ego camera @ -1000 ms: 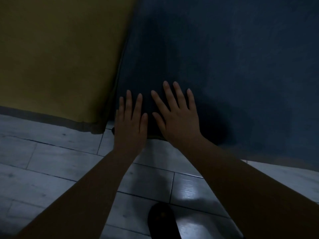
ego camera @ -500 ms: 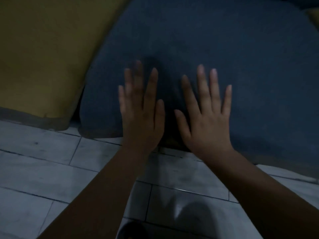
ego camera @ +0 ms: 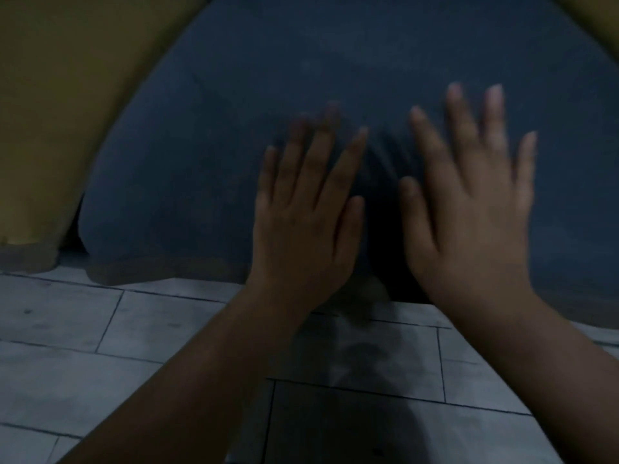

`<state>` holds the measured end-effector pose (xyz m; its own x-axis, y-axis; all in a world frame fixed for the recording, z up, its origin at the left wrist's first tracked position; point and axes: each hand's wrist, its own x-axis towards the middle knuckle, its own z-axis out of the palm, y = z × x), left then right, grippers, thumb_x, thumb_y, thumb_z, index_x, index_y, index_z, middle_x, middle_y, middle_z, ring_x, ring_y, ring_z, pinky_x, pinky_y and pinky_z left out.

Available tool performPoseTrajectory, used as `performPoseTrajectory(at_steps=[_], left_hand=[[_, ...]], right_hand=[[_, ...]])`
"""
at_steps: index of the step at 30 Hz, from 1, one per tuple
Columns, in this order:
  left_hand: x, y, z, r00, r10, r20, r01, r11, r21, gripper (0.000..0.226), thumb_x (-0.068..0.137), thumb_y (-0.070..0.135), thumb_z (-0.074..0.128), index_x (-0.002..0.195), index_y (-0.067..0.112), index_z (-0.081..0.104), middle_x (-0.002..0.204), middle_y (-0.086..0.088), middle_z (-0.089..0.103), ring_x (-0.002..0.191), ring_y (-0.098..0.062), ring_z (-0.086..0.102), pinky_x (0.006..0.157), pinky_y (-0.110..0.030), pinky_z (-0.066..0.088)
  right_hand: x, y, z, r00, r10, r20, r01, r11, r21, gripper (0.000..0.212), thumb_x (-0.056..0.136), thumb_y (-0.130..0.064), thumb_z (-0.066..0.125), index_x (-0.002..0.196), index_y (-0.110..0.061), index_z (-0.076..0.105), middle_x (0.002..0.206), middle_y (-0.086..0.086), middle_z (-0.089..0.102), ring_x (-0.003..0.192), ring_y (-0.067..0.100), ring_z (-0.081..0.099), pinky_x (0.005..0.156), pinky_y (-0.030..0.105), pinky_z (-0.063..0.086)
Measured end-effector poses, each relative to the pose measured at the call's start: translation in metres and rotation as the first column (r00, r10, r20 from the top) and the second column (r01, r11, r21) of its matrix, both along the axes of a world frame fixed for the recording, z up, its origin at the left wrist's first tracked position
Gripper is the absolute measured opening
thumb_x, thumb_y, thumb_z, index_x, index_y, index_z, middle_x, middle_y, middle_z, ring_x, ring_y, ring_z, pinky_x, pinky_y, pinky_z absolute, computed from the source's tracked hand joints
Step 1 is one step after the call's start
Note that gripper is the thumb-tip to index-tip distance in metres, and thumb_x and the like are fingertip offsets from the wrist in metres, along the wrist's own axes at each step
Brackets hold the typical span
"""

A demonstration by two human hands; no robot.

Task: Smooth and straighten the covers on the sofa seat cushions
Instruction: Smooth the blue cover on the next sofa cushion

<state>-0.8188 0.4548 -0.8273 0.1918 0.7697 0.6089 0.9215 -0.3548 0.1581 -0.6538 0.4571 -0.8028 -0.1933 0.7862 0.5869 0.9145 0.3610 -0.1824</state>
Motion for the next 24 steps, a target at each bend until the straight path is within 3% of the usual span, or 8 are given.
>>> performPoseTrajectory(at_steps=[2, 5, 9, 13, 17, 20, 22, 24], left_hand=[[0.016, 0.010, -0.014, 0.999, 0.002, -0.048, -0.003, 0.999, -0.036, 0.050, 0.100, 0.034, 0.031, 0.145, 0.017, 0.041, 0.154, -0.009, 0.033, 0.144, -0.028, 0.027, 0.115, -0.048, 0.022], [0.019, 0.014, -0.035, 0.992, 0.049, -0.120, -0.063, 0.991, -0.114, 0.049, 0.098, 0.036, 0.032, 0.142, 0.019, 0.047, 0.149, -0.006, 0.042, 0.140, -0.026, 0.036, 0.112, -0.047, 0.027], [0.016, 0.012, -0.031, 0.986, 0.038, -0.161, -0.061, 0.989, -0.137, 0.048, 0.099, 0.036, 0.034, 0.142, 0.020, 0.046, 0.149, -0.005, 0.043, 0.139, -0.027, 0.037, 0.111, -0.046, 0.029], [0.020, 0.003, -0.008, 0.993, 0.047, -0.107, -0.070, 0.973, -0.220, 0.051, 0.098, 0.037, 0.028, 0.145, 0.020, 0.041, 0.153, -0.006, 0.037, 0.142, -0.026, 0.032, 0.113, -0.049, 0.028], [0.004, -0.031, 0.003, 0.986, 0.156, 0.055, -0.147, 0.980, -0.134, 0.055, 0.099, 0.032, 0.033, 0.152, 0.021, 0.023, 0.161, -0.005, 0.011, 0.149, -0.026, 0.009, 0.117, -0.046, 0.014], [-0.018, -0.051, -0.027, 0.985, 0.170, -0.014, -0.167, 0.941, -0.295, 0.060, 0.098, 0.043, 0.029, 0.153, 0.027, 0.014, 0.162, -0.001, 0.002, 0.148, -0.024, 0.000, 0.117, -0.054, 0.019], [-0.027, -0.051, -0.042, 0.982, 0.138, -0.128, -0.177, 0.912, -0.370, 0.064, 0.094, 0.051, 0.028, 0.153, 0.029, 0.016, 0.162, -0.001, 0.006, 0.148, -0.023, 0.004, 0.116, -0.051, 0.021], [-0.026, -0.049, -0.042, 0.980, 0.141, -0.143, -0.186, 0.907, -0.379, 0.069, 0.091, 0.056, 0.029, 0.153, 0.029, 0.012, 0.162, -0.002, 0.003, 0.149, -0.023, 0.000, 0.116, -0.045, 0.013]], right_hand=[[0.013, 0.002, -0.013, 1.000, -0.027, 0.011, 0.027, 1.000, -0.014, 0.051, 0.101, -0.032, 0.030, 0.150, -0.017, 0.032, 0.158, 0.008, 0.022, 0.147, 0.028, 0.012, 0.116, 0.050, 0.007], [0.015, 0.005, -0.049, 0.975, -0.076, 0.210, 0.099, 0.990, -0.099, 0.051, 0.102, -0.039, 0.024, 0.148, -0.021, 0.037, 0.153, 0.007, 0.035, 0.144, 0.025, 0.026, 0.114, 0.049, 0.017], [0.016, 0.006, -0.049, 0.965, -0.082, 0.249, 0.122, 0.982, -0.147, 0.050, 0.101, -0.038, 0.026, 0.146, -0.022, 0.041, 0.150, 0.007, 0.041, 0.141, 0.026, 0.031, 0.113, 0.051, 0.021], [0.010, -0.005, -0.023, 0.981, -0.055, 0.186, 0.100, 0.964, -0.246, 0.055, 0.098, -0.040, 0.022, 0.149, -0.023, 0.034, 0.157, 0.006, 0.028, 0.147, 0.025, 0.017, 0.115, 0.055, 0.010], [0.011, -0.034, -0.006, 0.996, -0.063, 0.067, 0.068, 0.996, -0.061, 0.056, 0.098, -0.034, 0.036, 0.151, -0.021, 0.027, 0.161, 0.008, 0.011, 0.149, 0.027, 0.004, 0.117, 0.056, 0.006], [0.022, -0.050, -0.044, 0.977, -0.090, 0.196, 0.129, 0.972, -0.196, 0.068, 0.096, -0.048, 0.041, 0.154, -0.023, 0.015, 0.161, 0.008, 0.005, 0.148, 0.030, 0.003, 0.114, 0.060, 0.014], [0.026, -0.053, -0.068, 0.939, -0.091, 0.331, 0.190, 0.941, -0.280, 0.087, 0.088, -0.058, 0.054, 0.154, -0.021, 0.010, 0.161, 0.012, 0.005, 0.148, 0.034, 0.003, 0.114, 0.062, 0.010], [0.026, -0.054, -0.074, 0.929, -0.105, 0.356, 0.208, 0.941, -0.266, 0.107, 0.073, -0.060, 0.068, 0.154, -0.018, 0.010, 0.161, 0.014, 0.005, 0.147, 0.037, 0.002, 0.114, 0.060, 0.004]])
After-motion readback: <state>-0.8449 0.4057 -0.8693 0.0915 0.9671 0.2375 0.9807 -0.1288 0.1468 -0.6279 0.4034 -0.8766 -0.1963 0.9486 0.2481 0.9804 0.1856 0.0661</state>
